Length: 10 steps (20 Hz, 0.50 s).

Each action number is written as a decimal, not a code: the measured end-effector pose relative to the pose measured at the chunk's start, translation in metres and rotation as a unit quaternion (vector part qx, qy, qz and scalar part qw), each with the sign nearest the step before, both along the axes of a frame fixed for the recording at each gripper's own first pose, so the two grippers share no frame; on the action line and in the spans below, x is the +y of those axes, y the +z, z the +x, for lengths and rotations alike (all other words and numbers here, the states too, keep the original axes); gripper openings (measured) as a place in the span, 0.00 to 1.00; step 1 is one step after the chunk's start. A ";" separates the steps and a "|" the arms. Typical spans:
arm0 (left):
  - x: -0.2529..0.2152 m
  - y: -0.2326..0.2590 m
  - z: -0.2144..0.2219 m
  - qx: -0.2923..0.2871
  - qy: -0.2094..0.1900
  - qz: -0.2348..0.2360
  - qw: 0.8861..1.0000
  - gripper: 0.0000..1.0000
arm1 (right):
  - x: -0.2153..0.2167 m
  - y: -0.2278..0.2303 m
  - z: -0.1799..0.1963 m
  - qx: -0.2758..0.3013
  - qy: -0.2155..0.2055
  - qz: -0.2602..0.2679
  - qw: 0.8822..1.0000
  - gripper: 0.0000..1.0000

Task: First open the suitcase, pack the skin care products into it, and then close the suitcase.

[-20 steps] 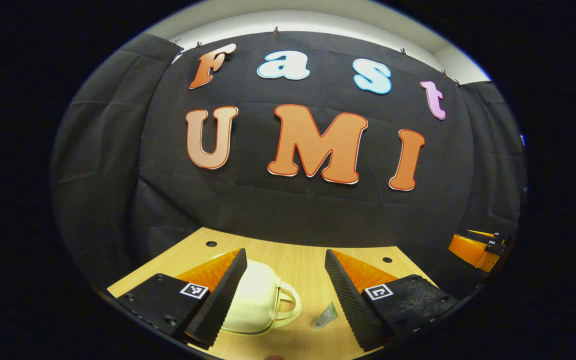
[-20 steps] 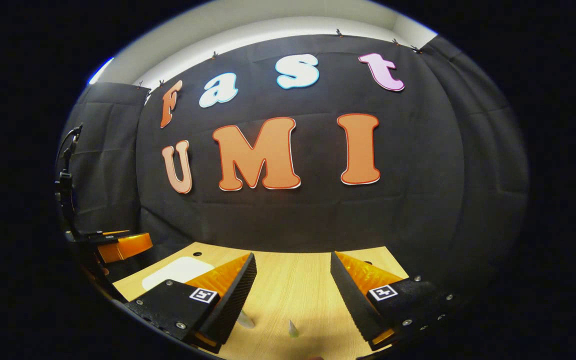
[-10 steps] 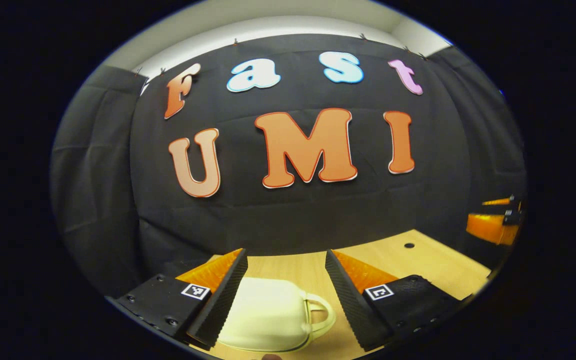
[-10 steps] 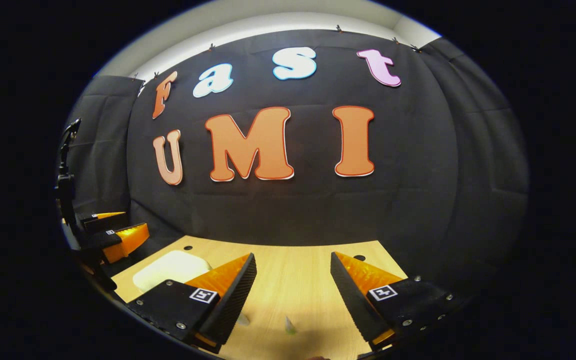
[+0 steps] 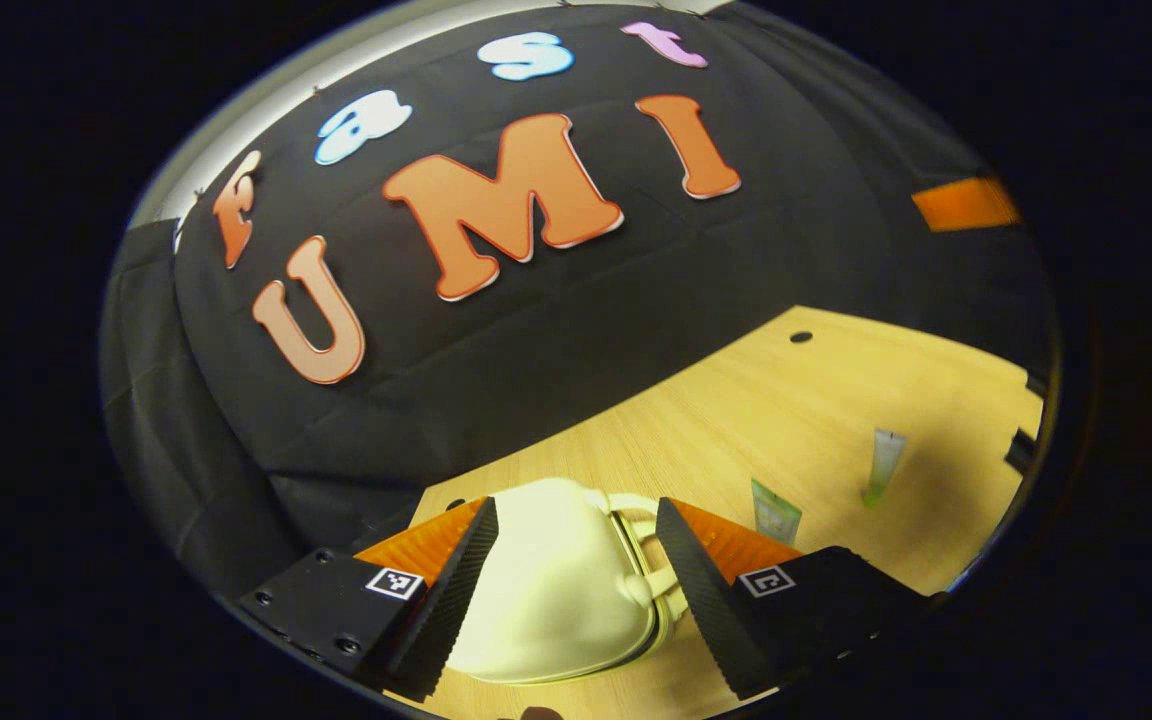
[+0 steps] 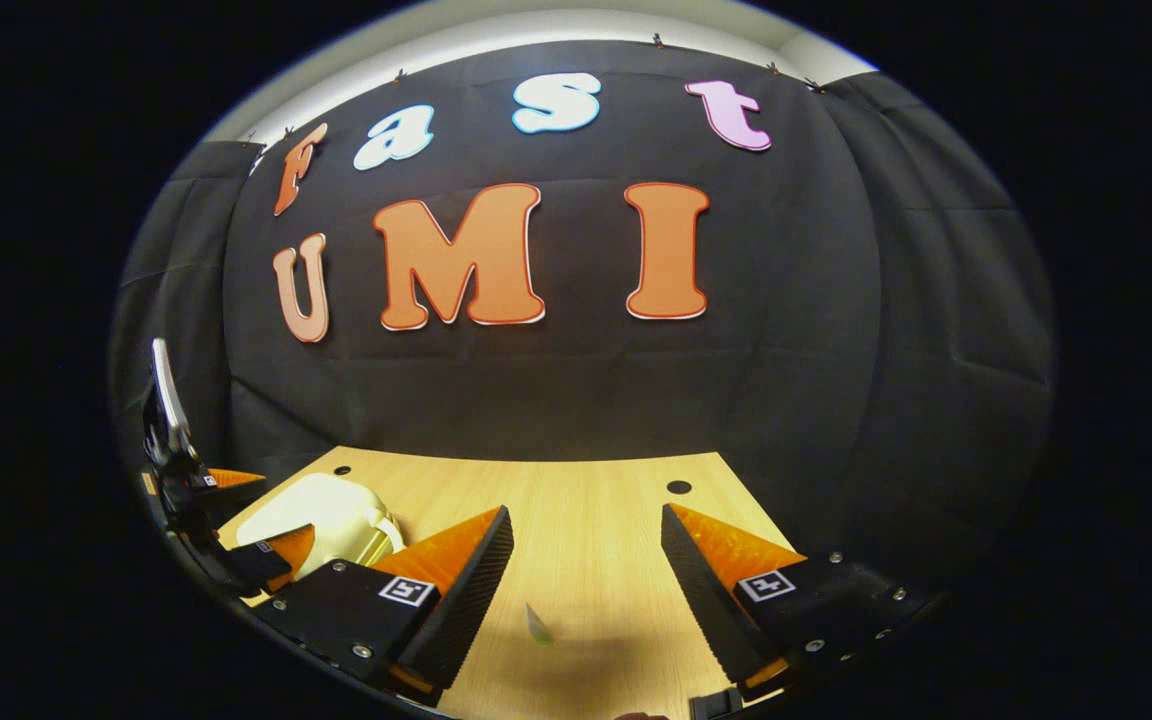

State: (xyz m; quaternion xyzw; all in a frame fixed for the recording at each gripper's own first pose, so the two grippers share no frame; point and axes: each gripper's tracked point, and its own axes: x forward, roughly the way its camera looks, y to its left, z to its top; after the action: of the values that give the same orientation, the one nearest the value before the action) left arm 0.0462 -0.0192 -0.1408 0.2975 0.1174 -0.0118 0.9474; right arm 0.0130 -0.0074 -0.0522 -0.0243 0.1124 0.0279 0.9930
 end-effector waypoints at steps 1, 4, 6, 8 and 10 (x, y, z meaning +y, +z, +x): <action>0.001 -0.011 0.005 0.012 -0.004 0.020 1.000 0.98 | -0.005 -0.004 -0.001 0.005 -0.006 0.001 1.000 0.94; -0.005 -0.048 0.016 0.053 -0.028 0.074 0.995 0.98 | -0.019 -0.015 -0.002 0.021 -0.024 0.007 0.999 0.94; -0.004 -0.070 0.024 0.078 -0.041 0.121 0.989 0.98 | -0.028 -0.020 -0.003 0.031 -0.035 0.007 0.999 0.95; -0.010 -0.081 0.029 0.099 -0.053 0.160 0.981 0.99 | -0.038 -0.025 -0.004 0.038 -0.048 0.010 0.998 0.95; -0.016 -0.099 0.030 0.127 -0.068 0.179 0.973 0.98 | -0.044 -0.029 -0.004 0.045 -0.058 0.015 0.997 0.95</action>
State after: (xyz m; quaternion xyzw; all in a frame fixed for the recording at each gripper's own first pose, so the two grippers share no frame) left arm 0.0760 -0.0350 -0.2397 0.4661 0.2163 -0.0928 0.8529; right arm 0.0095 -0.0513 -0.0815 -0.0016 0.1577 -0.0270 0.9871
